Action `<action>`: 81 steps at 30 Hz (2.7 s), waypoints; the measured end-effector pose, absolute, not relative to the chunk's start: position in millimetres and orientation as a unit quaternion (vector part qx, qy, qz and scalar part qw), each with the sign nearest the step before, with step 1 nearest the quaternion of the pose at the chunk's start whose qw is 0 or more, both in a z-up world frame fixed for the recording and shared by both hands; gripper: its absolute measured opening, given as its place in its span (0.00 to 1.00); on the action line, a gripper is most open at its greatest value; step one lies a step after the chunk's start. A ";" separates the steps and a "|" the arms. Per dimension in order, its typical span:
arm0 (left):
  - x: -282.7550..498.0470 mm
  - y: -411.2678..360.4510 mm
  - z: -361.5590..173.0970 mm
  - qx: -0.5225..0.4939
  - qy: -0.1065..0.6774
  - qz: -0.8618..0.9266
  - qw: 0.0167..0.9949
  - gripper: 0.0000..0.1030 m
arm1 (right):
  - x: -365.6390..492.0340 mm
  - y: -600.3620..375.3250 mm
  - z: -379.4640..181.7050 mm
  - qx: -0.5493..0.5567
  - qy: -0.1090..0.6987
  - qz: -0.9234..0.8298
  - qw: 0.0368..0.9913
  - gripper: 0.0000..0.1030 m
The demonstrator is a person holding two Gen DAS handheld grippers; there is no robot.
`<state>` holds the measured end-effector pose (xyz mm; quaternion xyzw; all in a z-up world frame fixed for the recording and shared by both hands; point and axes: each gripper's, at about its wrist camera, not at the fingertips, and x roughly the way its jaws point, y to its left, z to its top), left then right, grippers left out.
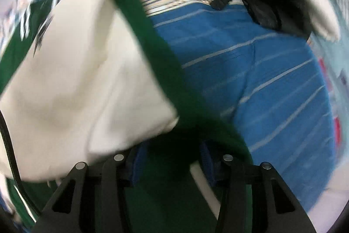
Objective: Fold large clothes
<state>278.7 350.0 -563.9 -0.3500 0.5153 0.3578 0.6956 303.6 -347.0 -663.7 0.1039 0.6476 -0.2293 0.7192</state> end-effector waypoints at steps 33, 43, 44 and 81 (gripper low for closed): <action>381.4 167.2 -368.1 0.066 0.393 0.199 0.895 0.12 | 365.6 -148.0 -621.6 0.012 0.621 -0.102 0.777 0.86; 434.6 -75.9 -408.6 0.063 0.469 0.006 0.881 0.11 | 367.2 -267.2 -611.3 0.116 0.623 -0.140 0.761 0.86; 443.8 -105.7 -419.9 0.069 0.481 -0.010 0.874 0.11 | 363.9 -287.6 -612.5 0.130 0.623 -0.145 0.758 0.86; 303.8 76.7 -506.4 0.040 0.601 0.246 0.759 0.95 | 390.2 -368.9 -625.2 0.246 0.638 0.001 0.730 0.07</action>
